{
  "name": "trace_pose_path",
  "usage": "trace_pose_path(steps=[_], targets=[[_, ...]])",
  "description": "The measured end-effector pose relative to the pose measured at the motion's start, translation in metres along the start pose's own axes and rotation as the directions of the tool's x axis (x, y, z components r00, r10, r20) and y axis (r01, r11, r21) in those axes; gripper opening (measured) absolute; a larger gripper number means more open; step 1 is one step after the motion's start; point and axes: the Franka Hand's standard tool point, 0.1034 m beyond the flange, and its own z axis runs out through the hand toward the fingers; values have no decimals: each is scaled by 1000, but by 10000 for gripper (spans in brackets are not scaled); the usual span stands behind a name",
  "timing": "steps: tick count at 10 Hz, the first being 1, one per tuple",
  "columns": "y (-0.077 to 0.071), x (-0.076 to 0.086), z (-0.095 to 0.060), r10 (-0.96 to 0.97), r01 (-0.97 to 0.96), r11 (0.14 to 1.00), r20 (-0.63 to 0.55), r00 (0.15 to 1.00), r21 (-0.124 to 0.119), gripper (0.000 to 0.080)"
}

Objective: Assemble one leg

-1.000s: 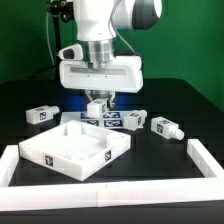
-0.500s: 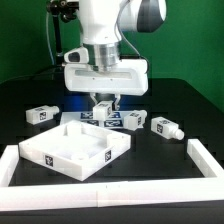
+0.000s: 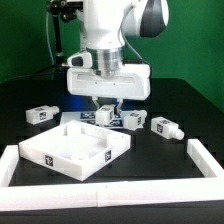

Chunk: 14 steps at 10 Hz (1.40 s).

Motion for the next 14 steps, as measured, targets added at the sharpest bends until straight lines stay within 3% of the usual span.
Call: trace_pose_path(steps=[3, 10, 11, 12, 13, 14], targets=[[-2, -2, 14, -10, 10, 1000, 1, 1000, -18, 285], [-6, -1, 15, -22, 22, 1000, -1, 1000, -18, 285], [-5, -1, 13, -32, 32, 999, 8, 999, -15, 472], [-1, 2, 0, -41, 41, 999, 21, 999, 5, 587], [3, 5, -18, -37, 35, 999, 44, 998, 36, 587], [3, 6, -38, -41, 37, 997, 63, 997, 64, 637]])
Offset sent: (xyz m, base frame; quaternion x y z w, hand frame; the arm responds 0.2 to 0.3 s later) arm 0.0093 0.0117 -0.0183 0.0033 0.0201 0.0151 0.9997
